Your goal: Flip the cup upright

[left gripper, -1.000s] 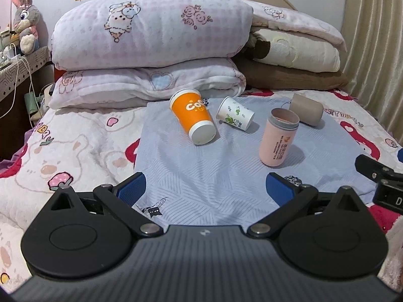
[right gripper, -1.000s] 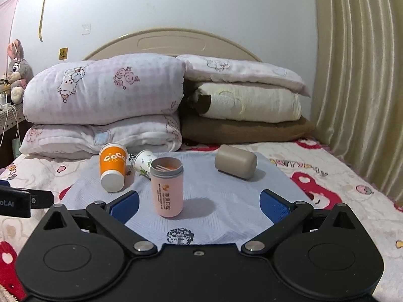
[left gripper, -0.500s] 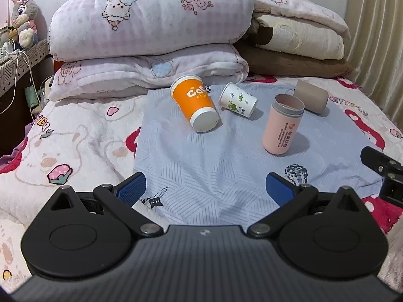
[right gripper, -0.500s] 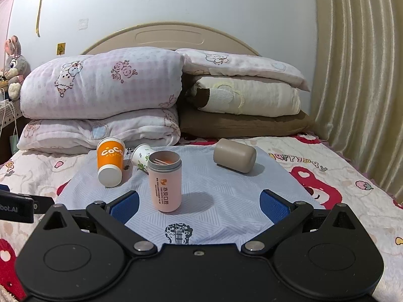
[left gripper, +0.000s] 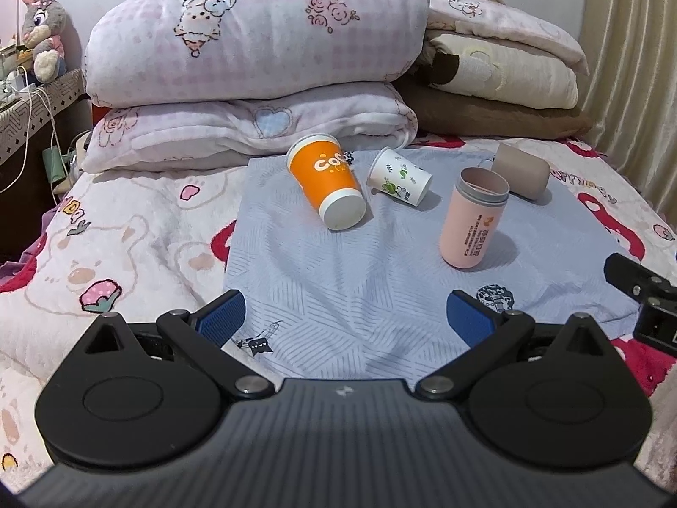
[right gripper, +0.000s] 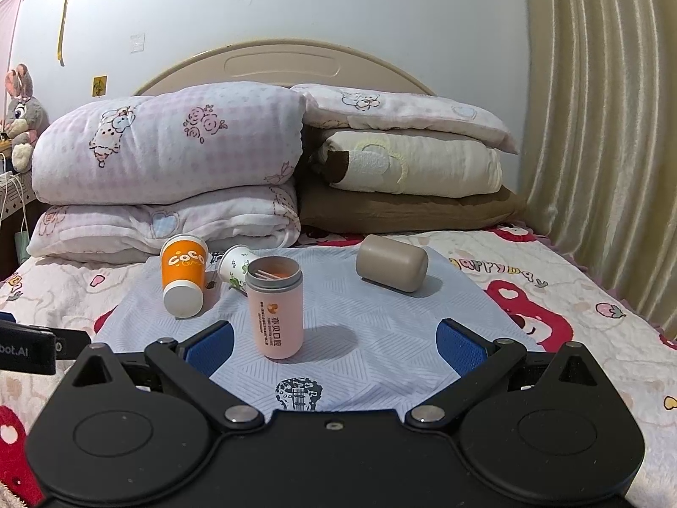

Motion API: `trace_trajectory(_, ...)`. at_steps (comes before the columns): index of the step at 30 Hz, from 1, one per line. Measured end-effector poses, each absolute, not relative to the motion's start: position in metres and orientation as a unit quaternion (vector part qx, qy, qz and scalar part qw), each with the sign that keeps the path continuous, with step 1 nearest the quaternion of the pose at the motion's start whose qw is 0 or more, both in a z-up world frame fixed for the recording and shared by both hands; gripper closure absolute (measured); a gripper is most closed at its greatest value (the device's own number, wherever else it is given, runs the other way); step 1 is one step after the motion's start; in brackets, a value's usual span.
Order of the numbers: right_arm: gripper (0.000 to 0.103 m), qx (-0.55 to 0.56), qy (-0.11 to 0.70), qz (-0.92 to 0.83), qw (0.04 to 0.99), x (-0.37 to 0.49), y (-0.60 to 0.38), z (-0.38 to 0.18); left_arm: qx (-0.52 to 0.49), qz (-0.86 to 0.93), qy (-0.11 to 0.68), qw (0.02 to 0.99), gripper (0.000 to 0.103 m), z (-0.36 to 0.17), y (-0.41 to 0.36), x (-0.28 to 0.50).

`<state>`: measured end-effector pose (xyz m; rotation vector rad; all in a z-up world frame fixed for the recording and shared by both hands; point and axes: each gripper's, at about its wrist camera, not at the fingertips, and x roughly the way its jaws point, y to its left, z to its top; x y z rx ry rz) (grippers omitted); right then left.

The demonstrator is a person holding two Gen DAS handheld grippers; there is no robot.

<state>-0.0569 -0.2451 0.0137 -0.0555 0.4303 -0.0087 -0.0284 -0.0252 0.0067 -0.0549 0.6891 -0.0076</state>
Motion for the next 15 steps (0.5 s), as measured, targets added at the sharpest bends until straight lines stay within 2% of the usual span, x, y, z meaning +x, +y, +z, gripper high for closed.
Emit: trace_trajectory(15,0.000,-0.029,0.214,-0.004,0.976,-0.0575,-0.2455,0.0139,-0.028,-0.017,0.338,0.941,0.000,0.0058,-0.0231,-0.0294)
